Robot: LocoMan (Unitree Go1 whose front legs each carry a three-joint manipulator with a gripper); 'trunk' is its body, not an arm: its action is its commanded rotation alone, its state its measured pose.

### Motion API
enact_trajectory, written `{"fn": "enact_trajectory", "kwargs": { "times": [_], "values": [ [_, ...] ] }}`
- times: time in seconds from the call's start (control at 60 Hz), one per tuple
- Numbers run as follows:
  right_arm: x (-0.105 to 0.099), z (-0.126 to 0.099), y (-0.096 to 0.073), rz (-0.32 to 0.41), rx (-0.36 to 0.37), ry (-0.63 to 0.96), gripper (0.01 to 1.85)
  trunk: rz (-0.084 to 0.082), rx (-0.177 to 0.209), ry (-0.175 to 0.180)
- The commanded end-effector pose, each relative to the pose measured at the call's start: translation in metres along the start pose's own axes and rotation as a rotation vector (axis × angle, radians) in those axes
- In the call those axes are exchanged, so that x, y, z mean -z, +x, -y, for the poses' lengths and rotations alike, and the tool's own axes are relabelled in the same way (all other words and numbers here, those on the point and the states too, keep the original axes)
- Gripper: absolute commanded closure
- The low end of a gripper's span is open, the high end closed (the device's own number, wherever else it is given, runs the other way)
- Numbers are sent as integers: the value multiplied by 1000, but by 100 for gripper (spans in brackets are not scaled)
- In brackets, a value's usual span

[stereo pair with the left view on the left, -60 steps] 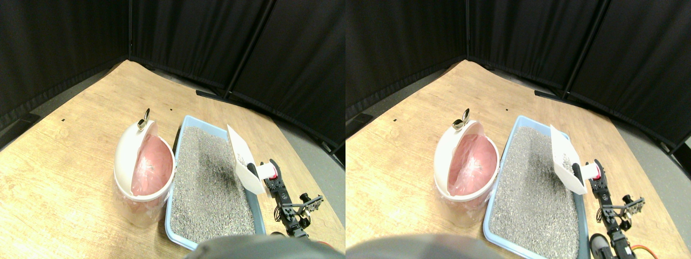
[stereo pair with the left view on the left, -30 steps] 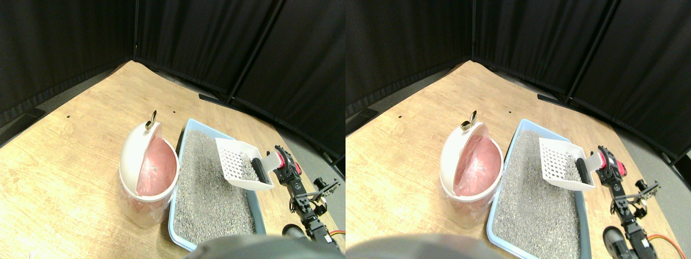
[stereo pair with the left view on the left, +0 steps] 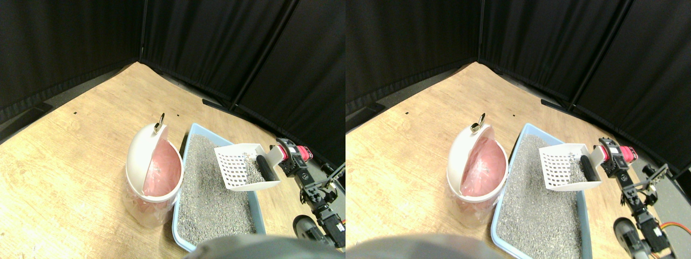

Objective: Scoop (unimanual)

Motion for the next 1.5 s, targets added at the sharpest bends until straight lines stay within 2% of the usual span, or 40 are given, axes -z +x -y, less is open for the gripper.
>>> {"fn": "enact_trajectory", "kwargs": {
  "times": [0.017, 0.2, 0.3, 0.317, 0.683, 0.7, 1.0, 1.25, 1.5],
  "values": [
    [-7, -2, 4, 42, -11, 11, 180, 9, -24, -2],
    [-6, -9, 12, 30, -7, 38, 180, 14, -50, -18],
    [-6, -13, 14, 21, -19, 44, 180, 14, -50, -18],
    [-6, -13, 14, 19, -18, 46, 180, 16, -63, -26],
    [1, -25, 27, 12, -78, 79, 180, 16, -63, -26],
    [2, -26, 28, 11, -86, 80, 180, 21, -111, -48],
    [4, -41, 38, -16, -173, 79, 180, 25, -154, -76],
    [0, -55, 41, -47, -172, 63, 180, 27, -178, -101],
    [-2, -67, 46, -66, -227, 33, 180, 28, -194, -124]
  ]
}}
